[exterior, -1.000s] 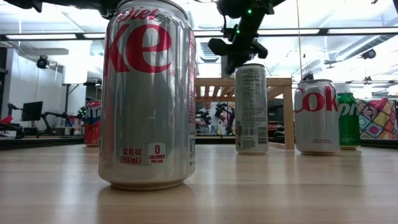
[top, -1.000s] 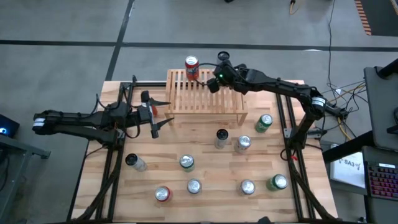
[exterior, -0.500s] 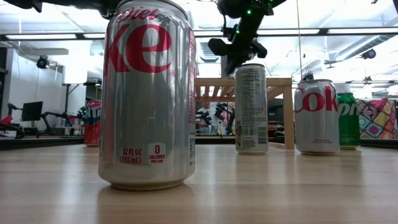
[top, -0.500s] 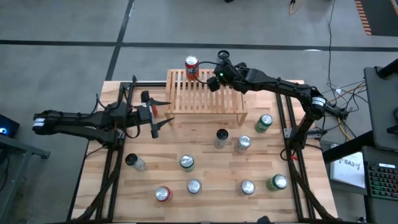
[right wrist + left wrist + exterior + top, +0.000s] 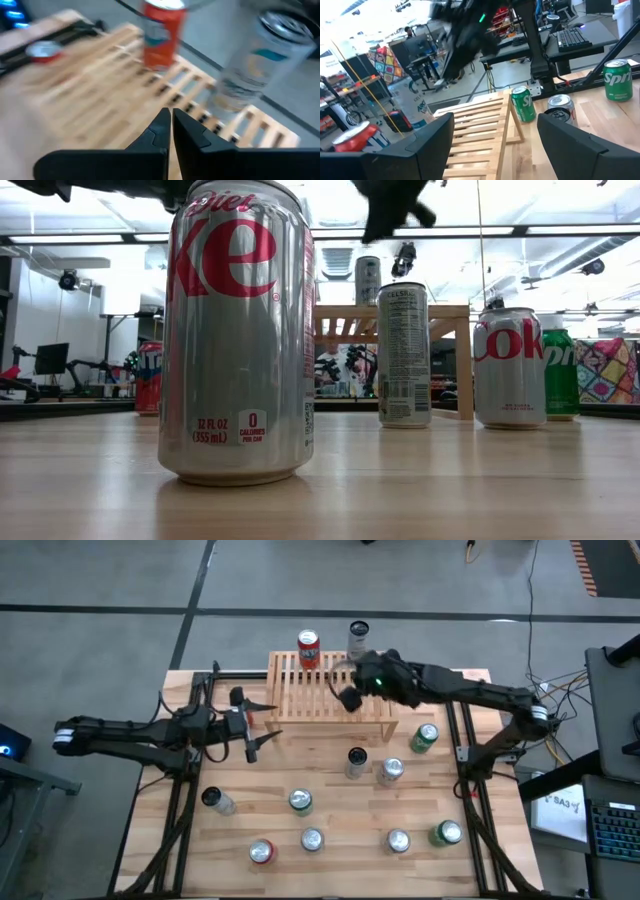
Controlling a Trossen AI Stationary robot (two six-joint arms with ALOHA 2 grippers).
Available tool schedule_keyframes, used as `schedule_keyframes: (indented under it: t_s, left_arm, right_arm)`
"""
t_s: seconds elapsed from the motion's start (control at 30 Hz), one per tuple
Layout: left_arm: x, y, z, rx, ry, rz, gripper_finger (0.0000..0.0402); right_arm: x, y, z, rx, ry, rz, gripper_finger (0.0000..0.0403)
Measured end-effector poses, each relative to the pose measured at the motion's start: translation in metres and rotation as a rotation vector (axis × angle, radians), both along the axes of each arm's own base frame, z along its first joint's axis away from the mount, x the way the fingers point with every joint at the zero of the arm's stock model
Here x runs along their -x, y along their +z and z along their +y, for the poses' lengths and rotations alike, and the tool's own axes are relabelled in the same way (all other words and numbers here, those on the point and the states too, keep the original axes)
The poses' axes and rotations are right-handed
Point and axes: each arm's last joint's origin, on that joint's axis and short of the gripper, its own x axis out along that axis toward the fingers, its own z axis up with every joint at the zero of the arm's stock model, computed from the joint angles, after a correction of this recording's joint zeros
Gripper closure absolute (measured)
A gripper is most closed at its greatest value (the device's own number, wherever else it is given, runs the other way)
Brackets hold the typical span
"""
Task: Place canned beverage on shelf
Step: Put the middle left green soda can on the shelf
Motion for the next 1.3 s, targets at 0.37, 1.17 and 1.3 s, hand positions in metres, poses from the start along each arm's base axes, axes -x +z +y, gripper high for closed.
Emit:
schedule_keyframes:
  t_s: [0.37, 1.17, 1.3]
  left_arm:
    - [-0.007, -0.007, -0.005, 0.236, -0.078, -0.009, 0.0130]
    - [-0.043, 0.005, -0.048, 0.402, -0.316, 0.377, 0.0135]
    - [-0.047, -0.002, -0.056, 0.364, -0.324, 0.514, 0.0135]
  right_arm:
    - [0.018, 0.028, 0.077, 0.091, 0.301, -0.038, 0.0394]
    - [0.028, -0.023, 0.172, 0.061, 0.613, 0.097, 0.0394]
    - [0.031, -0.032, 0.180, 0.028, 0.612, 0.103, 0.0394]
